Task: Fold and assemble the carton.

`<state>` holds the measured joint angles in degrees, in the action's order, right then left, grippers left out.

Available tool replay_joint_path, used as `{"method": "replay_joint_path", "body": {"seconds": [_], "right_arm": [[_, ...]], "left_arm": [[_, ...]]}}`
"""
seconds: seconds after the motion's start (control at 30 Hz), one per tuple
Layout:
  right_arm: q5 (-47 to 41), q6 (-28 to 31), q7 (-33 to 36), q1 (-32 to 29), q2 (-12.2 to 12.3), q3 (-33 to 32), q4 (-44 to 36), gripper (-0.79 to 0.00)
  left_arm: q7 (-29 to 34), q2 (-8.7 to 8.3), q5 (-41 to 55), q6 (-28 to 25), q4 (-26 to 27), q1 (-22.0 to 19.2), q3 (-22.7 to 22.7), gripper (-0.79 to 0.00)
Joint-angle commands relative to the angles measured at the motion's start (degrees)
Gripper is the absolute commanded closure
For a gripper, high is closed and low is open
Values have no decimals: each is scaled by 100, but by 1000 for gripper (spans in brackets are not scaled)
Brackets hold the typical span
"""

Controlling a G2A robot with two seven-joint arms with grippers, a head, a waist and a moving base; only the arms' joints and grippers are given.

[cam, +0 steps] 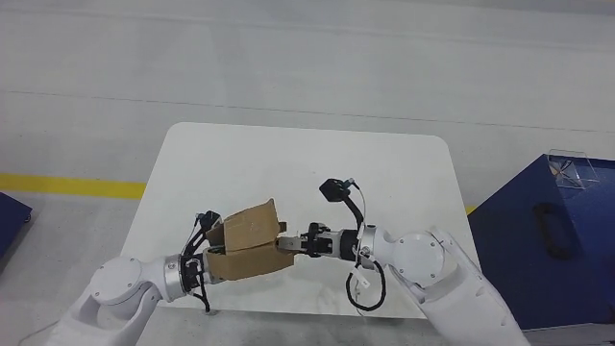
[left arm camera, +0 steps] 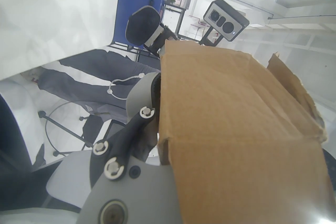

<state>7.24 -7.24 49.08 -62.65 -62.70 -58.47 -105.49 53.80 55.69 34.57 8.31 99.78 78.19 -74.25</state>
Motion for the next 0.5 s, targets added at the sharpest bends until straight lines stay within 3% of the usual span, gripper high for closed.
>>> {"method": "replay_joint_path", "body": {"seconds": [0.0,0.23,0.47], "right_arm": [[159,-50,-138,-6,18,-119,36,-785],[429,-141,-64,-183,103,-495,-32,-785],[672,-147,179,-128,68,-108,27,-785]], "left_arm": [[-116,8,-25,-65,-39,3,6,0],[-673,30,-63,-380,-171,20,-151,0],[-935,60,-100,-571,-162,97,-147,0]]}}
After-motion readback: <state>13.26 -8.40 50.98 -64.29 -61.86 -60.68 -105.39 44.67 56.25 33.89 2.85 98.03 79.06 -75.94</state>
